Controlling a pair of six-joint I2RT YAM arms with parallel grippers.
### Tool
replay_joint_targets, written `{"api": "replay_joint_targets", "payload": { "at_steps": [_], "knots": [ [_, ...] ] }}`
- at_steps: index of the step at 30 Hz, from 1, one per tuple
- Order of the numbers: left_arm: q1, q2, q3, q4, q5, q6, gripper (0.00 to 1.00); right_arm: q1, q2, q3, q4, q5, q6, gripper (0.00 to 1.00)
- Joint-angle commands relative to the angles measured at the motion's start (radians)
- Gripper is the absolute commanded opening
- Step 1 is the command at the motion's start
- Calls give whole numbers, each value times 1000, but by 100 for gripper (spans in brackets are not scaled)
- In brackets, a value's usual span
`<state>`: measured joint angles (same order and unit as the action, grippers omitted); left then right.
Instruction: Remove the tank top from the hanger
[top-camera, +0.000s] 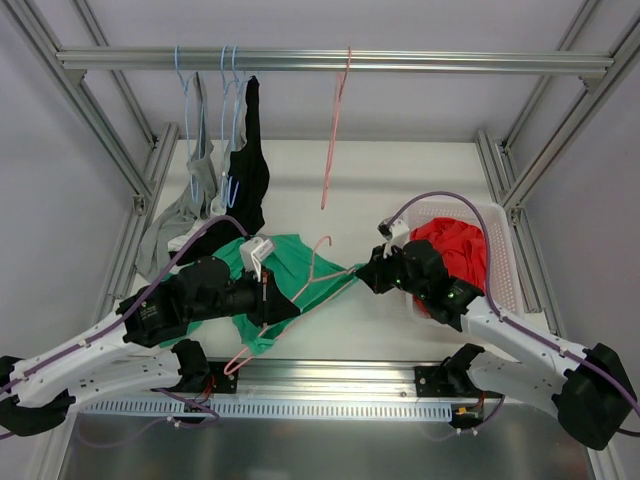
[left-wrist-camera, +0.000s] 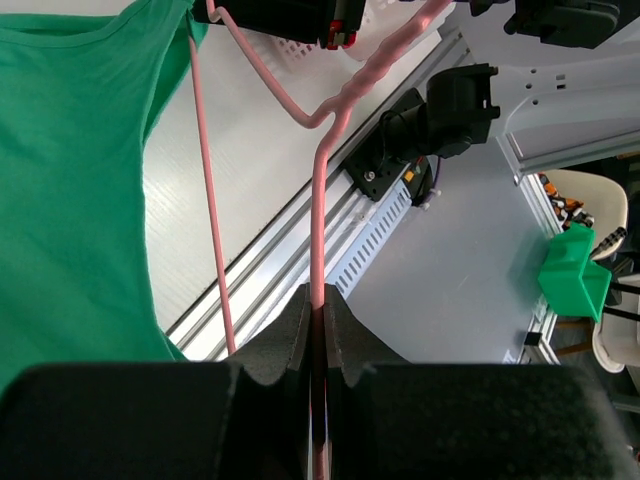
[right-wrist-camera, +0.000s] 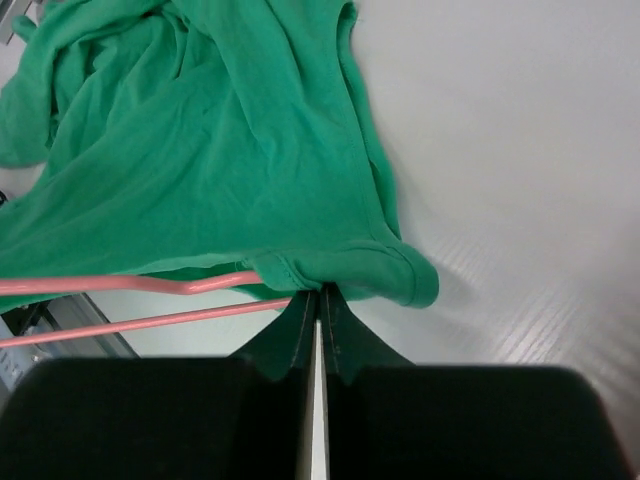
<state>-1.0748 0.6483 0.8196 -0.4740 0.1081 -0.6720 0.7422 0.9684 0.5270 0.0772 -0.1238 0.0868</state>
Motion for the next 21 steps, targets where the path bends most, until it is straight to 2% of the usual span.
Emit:
{"api": "replay_joint_targets", "payload": {
  "at_steps": [1, 4, 8, 13, 16, 20, 21],
  "knots": [
    [-16, -1, 59, 78, 31, -1, 0, 5, -22, 15, 78, 85, -18, 0],
    [-16, -1, 69, 78, 30, 8, 0, -1, -75, 10, 9, 228, -24, 0],
    [-16, 13, 108, 80, 70, 25, 0, -90, -212, 54, -120, 375, -36, 0],
    [-20, 42, 226, 121, 131, 98, 0, -236, -237, 165, -255, 302, -76, 0],
    [-28, 97, 338, 230, 189, 170, 0, -271, -267, 241, -286, 215, -82, 0],
    [-53, 233, 452, 486, 237, 285, 0, -287, -295, 398, -356, 90, -117, 0],
    [-69, 256, 460, 618, 240, 325, 0, -288, -298, 436, -397, 73, -119, 0]
  ]
}}
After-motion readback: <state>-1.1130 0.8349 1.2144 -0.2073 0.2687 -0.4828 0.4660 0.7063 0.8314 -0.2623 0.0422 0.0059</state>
